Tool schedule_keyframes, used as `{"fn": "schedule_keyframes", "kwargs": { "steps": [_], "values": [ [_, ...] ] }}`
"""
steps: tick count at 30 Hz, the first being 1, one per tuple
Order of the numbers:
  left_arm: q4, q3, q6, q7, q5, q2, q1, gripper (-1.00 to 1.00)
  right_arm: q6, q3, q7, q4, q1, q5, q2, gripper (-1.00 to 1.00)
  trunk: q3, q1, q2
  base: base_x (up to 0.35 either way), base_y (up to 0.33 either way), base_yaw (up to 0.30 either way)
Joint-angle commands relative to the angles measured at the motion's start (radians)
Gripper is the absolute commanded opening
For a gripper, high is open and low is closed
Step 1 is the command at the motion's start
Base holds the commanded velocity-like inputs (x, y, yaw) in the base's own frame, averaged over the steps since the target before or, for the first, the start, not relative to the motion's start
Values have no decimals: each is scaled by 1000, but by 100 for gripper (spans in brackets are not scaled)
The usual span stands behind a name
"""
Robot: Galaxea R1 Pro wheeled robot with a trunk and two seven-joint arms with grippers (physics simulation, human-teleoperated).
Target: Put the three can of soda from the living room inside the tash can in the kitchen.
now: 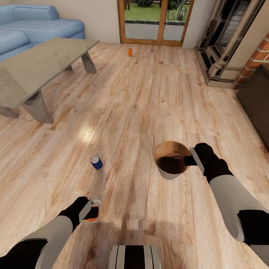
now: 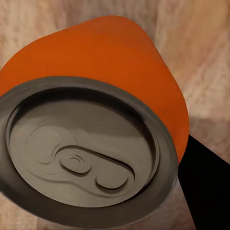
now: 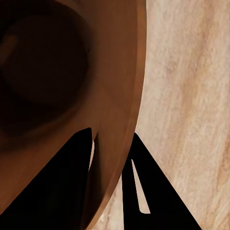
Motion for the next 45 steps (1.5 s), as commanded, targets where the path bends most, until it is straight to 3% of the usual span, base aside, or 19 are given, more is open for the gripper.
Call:
{"fn": "schedule_keyframes", "kwargs": {
  "steps": [1, 40, 45],
  "values": [
    [0, 0, 0, 0, 0, 0, 0, -100, 0, 0, 3, 0, 0, -7, 0, -100, 0, 0, 0, 0, 0, 0],
    [-7, -1, 14, -2, 0, -6, -1, -100, 0, 1, 3, 0, 4, -7, 1, -100, 0, 0, 0, 0, 0, 0],
    [-7, 0, 39, -2, 0, -6, -1, -100, 0, 1, 3, 0, 5, -7, 2, -100, 0, 0, 0, 0, 0, 0]
  ]
}}
